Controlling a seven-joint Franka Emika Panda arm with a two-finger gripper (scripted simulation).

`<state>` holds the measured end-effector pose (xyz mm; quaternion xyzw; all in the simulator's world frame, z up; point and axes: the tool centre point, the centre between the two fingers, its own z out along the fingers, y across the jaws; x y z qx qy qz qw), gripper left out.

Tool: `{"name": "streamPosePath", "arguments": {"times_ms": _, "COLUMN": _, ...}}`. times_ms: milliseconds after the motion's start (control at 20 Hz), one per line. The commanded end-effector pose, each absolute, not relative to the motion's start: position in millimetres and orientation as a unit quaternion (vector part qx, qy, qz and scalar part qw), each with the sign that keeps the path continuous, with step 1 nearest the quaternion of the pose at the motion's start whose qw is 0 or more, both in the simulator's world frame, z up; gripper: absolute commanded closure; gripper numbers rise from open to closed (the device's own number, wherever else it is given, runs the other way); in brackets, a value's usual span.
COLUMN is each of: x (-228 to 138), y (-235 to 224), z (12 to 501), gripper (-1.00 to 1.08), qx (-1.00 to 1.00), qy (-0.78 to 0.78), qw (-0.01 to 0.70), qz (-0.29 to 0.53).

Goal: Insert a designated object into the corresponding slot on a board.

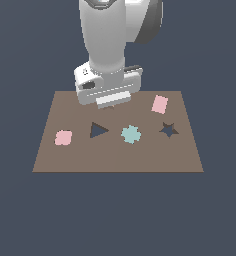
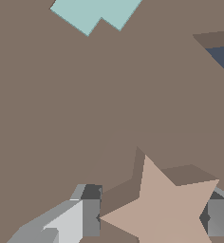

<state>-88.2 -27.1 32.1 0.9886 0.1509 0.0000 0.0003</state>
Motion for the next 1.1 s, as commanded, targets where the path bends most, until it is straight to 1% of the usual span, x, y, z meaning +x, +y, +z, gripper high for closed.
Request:
{"name": "streamPosePath", "arguments": {"times_ms": 0, "x": -87.0, "y": -13.7, "z": 32.7, "gripper": 1.08, "qx": 0.991, "qy": 0.131, "qw": 0.000, "qz": 0.000}}
{"name": "streamPosePath", "arguments": {"times_ms": 450, "x": -72.9, "y": 48.1, "z": 35.1, "gripper": 1.08, "qx": 1.000, "qy": 0.031, "qw": 0.000, "qz": 0.000}}
{"name": "streamPosePath", "arguments": {"times_ms": 1050, "x": -29.8, "y": 128.8, "z": 38.5, "gripper": 1.08, "qx": 0.994, "qy": -0.112, "qw": 0.000, "qz": 0.000}}
